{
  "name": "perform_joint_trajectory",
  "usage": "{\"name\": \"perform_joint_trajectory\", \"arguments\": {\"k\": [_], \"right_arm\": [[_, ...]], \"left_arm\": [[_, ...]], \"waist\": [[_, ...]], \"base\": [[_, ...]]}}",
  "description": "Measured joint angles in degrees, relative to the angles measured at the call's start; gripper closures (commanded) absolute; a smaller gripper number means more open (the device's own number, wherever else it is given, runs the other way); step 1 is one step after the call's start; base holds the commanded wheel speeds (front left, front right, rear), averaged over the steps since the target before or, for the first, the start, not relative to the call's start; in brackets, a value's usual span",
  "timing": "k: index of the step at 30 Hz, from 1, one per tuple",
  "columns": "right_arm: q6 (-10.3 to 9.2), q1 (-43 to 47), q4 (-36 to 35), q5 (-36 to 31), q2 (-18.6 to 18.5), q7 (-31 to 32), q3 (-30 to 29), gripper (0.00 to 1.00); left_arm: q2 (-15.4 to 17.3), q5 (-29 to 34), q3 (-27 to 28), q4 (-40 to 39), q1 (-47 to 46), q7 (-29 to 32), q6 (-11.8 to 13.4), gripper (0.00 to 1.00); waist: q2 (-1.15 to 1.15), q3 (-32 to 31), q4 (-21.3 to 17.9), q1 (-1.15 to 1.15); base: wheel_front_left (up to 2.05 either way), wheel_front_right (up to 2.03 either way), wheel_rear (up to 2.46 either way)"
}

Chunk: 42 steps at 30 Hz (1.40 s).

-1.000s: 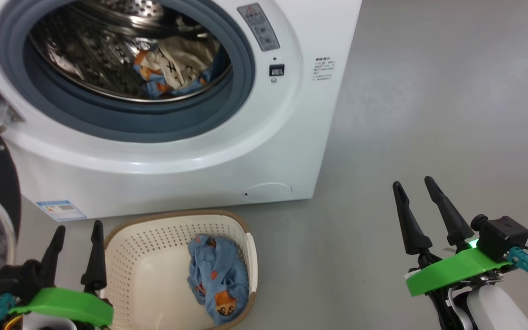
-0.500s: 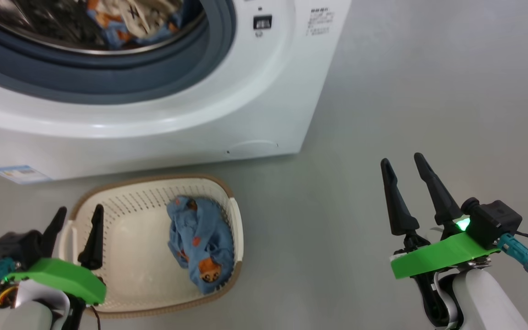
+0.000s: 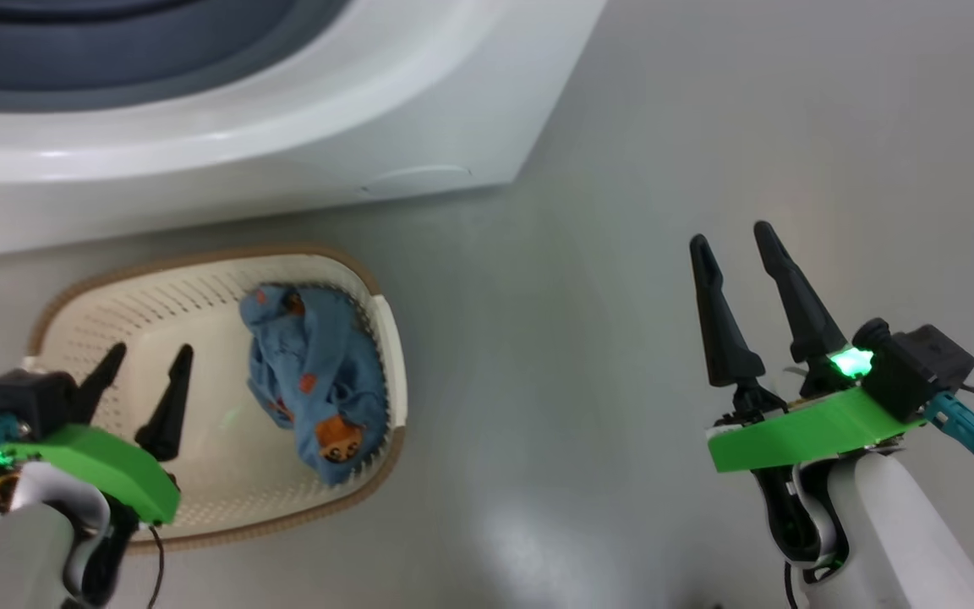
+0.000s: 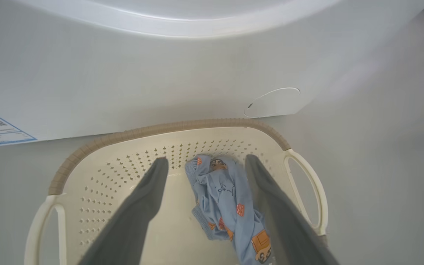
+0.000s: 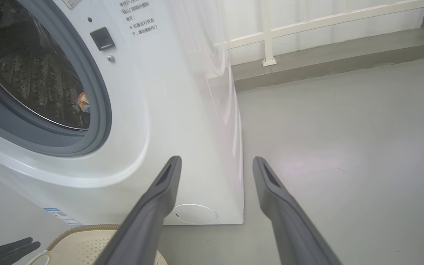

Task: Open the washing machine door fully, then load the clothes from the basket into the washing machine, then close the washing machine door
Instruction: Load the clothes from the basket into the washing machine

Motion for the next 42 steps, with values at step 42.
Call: {"name": "perform_joint_trajectory", "arguments": {"k": [42], "right_arm": [[0.00, -5.48, -6.71, 6.38, 0.76, -0.01, 6.46, 0.00]], "left_arm": [[11.80, -29.83, -25.90, 7.28, -21.28, 18.23, 0.00, 0.00]], "waist": [[0.00, 24.03, -12.61, -0.01]], "base": [[0.00, 0.00, 0.00]]}}
